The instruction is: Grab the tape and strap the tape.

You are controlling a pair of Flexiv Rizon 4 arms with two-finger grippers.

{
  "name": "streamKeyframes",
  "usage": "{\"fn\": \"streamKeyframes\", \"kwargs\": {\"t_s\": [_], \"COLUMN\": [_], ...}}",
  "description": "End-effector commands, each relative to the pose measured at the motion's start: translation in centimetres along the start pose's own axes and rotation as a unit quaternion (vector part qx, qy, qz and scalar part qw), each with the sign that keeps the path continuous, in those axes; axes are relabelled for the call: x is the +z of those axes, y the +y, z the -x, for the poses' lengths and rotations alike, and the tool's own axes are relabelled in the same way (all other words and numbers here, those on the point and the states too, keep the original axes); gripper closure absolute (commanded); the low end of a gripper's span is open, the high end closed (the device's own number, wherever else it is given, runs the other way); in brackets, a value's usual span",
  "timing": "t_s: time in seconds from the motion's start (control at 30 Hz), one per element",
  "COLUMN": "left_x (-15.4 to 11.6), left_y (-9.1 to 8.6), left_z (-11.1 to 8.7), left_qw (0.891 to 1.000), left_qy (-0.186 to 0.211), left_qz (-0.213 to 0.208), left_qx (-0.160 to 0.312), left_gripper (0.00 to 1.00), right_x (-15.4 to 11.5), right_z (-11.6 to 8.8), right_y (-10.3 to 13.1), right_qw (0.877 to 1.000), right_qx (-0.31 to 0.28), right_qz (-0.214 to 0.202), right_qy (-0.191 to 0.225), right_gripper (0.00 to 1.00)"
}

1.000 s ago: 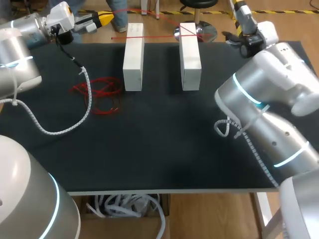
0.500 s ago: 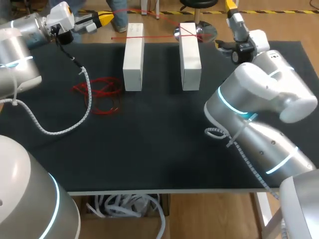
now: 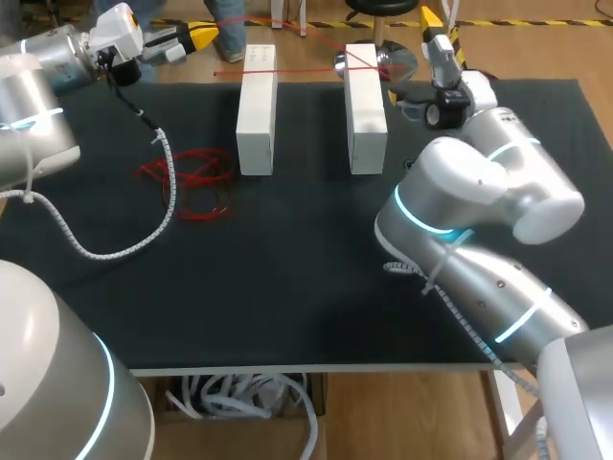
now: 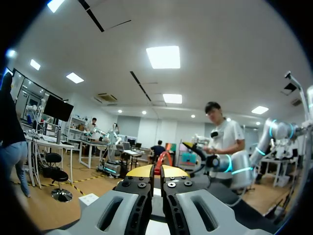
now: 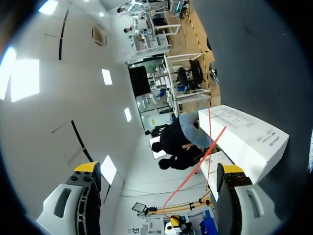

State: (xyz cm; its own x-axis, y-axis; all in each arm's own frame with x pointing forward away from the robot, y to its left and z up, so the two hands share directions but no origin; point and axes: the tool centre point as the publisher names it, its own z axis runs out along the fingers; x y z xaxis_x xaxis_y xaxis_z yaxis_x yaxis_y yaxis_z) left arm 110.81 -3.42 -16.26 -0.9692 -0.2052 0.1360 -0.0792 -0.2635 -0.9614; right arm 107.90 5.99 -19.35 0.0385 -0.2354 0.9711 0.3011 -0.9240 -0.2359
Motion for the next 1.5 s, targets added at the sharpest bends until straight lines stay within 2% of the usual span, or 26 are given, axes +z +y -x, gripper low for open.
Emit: {"fn": "streamKeyframes", "kwargs": {"t_s": [0.03,0.53,0.73,1.1,1.5], "left_x": [0.0,0.0,0.0,0.0,0.0], "left_y": [0.0,0.0,0.0,0.0,0.0], "left_z": [0.0,0.0,0.0,0.0,0.0], "left_qw": [1.000,1.000,1.000,1.000,1.000], "left_qy": [-0.001,-0.001,-0.001,-0.001,-0.001], "left_qz": [-0.001,-0.001,-0.001,-0.001,-0.001], "left_qx": [0.000,0.000,0.000,0.000,0.000], "left_gripper": [1.00,1.00,1.00,1.00,1.00], "right_x": [1.3,3.5,3.6,4.2,4.3], "right_z": [1.4,2.7,1.9,1.6,0.3], "right_y": [-0.4,-2.6,-2.2,-0.9,-1.5], "right_qw": [1.000,0.999,0.997,0.995,0.995], "right_qx": [0.005,0.005,0.000,0.000,0.027], "right_qz": [0.020,0.036,0.047,0.071,0.053], "right_qy": [0.022,0.029,0.053,0.066,0.084], "right_gripper": [0.00,0.00,0.00,0.00,0.00]}}
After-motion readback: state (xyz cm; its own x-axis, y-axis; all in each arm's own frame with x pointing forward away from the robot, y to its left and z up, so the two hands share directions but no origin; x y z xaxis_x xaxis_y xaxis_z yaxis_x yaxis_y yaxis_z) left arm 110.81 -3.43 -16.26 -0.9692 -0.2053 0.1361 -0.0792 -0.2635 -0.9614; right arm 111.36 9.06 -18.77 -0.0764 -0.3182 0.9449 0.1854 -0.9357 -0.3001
